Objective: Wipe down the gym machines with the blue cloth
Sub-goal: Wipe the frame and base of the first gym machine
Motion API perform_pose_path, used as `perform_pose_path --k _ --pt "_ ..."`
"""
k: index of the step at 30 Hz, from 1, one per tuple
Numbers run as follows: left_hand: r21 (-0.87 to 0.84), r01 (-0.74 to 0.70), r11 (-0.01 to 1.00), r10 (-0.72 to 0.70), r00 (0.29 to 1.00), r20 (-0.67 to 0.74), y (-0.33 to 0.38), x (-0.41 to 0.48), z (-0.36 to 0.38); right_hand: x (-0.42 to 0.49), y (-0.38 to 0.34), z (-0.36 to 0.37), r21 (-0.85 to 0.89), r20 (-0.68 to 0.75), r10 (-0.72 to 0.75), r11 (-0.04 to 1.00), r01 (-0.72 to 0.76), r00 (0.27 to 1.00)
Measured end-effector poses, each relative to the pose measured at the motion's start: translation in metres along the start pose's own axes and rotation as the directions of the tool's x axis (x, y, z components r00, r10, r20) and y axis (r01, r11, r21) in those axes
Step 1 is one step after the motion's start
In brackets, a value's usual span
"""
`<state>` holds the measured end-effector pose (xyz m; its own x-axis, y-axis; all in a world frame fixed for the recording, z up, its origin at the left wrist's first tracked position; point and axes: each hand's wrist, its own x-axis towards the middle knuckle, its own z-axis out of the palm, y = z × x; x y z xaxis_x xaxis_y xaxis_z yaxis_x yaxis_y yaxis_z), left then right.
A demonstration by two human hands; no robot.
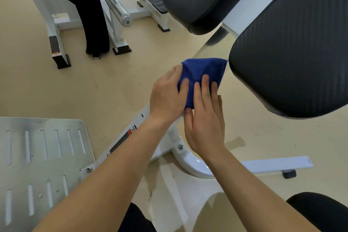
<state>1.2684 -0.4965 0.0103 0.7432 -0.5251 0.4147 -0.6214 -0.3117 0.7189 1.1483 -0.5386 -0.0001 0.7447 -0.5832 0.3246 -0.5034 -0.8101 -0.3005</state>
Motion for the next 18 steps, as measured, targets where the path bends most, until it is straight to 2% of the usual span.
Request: perform_pose_path --k 1,3,7,12,15,18 --pt "0.028 0.003 1.000 -0.005 0.997 0.080 -0.001 -0.002 0.002 0.000 0.000 0.000 -0.025 -0.002 -0.010 1.000 0.010 1.000" --pt "0.060 0.015 0.998 -0.024 0.988 0.151 -0.003 0.000 0.004 0.000 0.000 0.001 -0.051 0.002 -0.025 0.998 0.025 1.000" --pt "-0.114 0.030 0.993 -0.013 0.990 0.142 0.011 0.034 0.001 0.005 0.001 -0.001 -0.090 0.003 -0.017 0.996 0.017 1.000" --pt "-0.188 -0.032 0.982 0.058 0.990 0.133 0.026 0.065 0.005 0.019 -0.003 -0.008 -0.175 -0.033 0.011 0.985 -0.017 0.999" --pt "-0.079 -0.046 0.996 0.054 0.993 0.103 -0.004 0.042 -0.002 0.015 -0.005 -0.008 -0.187 -0.017 -0.019 0.982 0.015 1.000" --pt "0.006 -0.036 0.999 0.035 0.990 0.140 -0.020 0.032 -0.013 0.010 -0.007 -0.007 -0.204 -0.003 -0.122 0.972 0.118 0.993"
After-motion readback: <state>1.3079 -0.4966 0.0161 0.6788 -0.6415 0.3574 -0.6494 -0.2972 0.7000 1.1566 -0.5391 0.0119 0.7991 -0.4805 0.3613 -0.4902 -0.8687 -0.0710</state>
